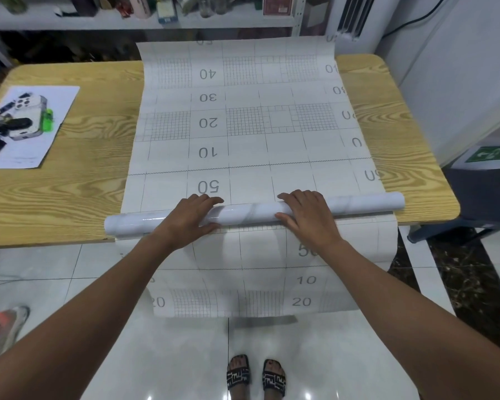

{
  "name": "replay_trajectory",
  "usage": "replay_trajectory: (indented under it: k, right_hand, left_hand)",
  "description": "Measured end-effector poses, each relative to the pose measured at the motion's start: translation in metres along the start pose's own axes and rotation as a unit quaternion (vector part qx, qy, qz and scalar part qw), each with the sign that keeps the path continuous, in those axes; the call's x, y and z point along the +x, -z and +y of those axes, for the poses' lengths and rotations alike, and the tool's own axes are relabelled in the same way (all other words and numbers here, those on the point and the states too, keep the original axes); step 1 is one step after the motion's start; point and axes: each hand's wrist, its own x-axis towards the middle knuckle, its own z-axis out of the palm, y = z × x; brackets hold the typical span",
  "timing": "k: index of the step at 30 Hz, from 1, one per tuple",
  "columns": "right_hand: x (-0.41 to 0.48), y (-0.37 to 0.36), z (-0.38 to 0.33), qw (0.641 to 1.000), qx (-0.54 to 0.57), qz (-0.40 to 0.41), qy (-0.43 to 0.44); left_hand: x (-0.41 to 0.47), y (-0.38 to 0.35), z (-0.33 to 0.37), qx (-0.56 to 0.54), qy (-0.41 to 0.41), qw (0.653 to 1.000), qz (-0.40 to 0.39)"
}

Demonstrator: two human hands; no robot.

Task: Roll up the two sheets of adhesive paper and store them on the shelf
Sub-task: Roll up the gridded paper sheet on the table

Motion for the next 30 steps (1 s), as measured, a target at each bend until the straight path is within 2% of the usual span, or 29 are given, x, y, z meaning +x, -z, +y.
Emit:
replay_trajectory:
  k: [8,18,21,25,30]
  right_hand:
    - [-0.0080,0.0000,-0.0020,0.999,0.029,0.009,0.021]
    - [-0.0090,-0.0053,-0.0030,0.999,-0.008,0.040,0.020]
    - [-0.0093,-0.0055,-0.0050,0.998,-0.009,0.052,0.021]
    - [-0.0096,-0.0050,-0.0073,1.000,0.001,0.031,0.006]
    - [-0.0080,-0.0045,-0.0069,0.999,0.034,0.018,0.000]
  left_hand:
    - [-0.0015,0.0016,-0.0036,0.002,-0.009,1.000,-0.016]
    - [-0.0013,0.0020,-0.0010,0.005,-0.008,1.000,-0.016]
    - [-0.0013,0.0032,0.0004,0.016,-0.015,1.000,0.004]
    - [-0.0012,-0.0001,-0.0010,0.047,-0.027,0.998,0.007]
    - [-0.0009,-0.0011,0.0004,0.016,-0.005,1.000,0.008]
